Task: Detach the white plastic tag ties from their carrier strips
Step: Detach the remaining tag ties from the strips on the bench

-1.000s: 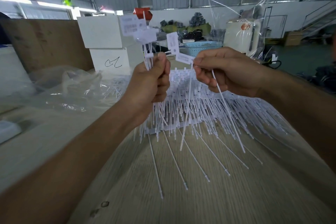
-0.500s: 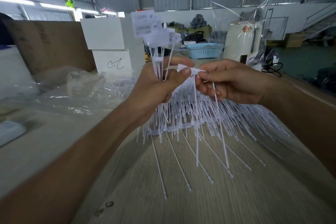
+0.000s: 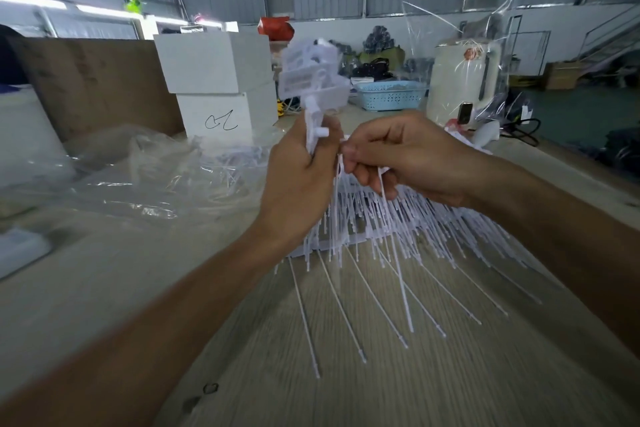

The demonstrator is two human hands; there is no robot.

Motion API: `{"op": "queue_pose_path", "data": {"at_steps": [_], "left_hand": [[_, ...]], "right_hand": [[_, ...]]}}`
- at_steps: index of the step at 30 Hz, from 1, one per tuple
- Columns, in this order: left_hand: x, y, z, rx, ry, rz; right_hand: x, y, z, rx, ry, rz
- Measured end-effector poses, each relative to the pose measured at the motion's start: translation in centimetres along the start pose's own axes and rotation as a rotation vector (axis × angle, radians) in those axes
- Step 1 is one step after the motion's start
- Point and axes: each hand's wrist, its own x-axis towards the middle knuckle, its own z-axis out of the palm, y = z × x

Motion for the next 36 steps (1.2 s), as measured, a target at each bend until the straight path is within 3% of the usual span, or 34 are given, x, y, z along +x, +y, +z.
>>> {"op": "queue_pose_path", "data": {"at_steps": [3, 6, 12, 20, 22, 26, 28, 32, 36], "left_hand": [[0.4, -0.1, -0.1, 0.005, 0.037, -0.042], [0.8, 0.2, -0.1, -0.011, 0.003, -0.101], [1.3, 0.4, -0.8, -0.246, -0.137, -0.390], [1.4, 0.6, -1.1, -0.327, -0.166, -0.272], [1.3, 0.6, -1.0, -0.307, -0.197, -0.242], [1.0, 0.7, -0.8, -0.254, -0.219, -0.243], [0.9, 0.7, -0.8, -0.273, -0.227, -0.272], [0.9, 0.9, -0.9, -0.320, -0.363, -0.362], [0.8, 0.7, -1.0, -0.246, -0.487, -0.333]], "right_hand": [[0.2, -0.4, 1.0, -0.215, 0.116, -0.087], [0.0, -0.9, 1.1, -0.581, 0.184, -0.210], [-0.1, -2.0, 1.3, -1.124, 0.145, -0.515], [-0.1, -2.6, 0.0, -0.727, 0.231, -0.136], [-0.3, -2.6, -0.8, -0.561, 0.181, -0.073], [-0.8, -2.3, -0.9, -0.502, 0.011, -0.071], [-0.7, -2.3, -1.0, -0.499, 0.005, -0.093], [-0.4, -2.2, -2.0, -0.261, 0.152, -0.056], [0.0, -1.6, -2.4, -0.118, 0.315, -0.079]]}}
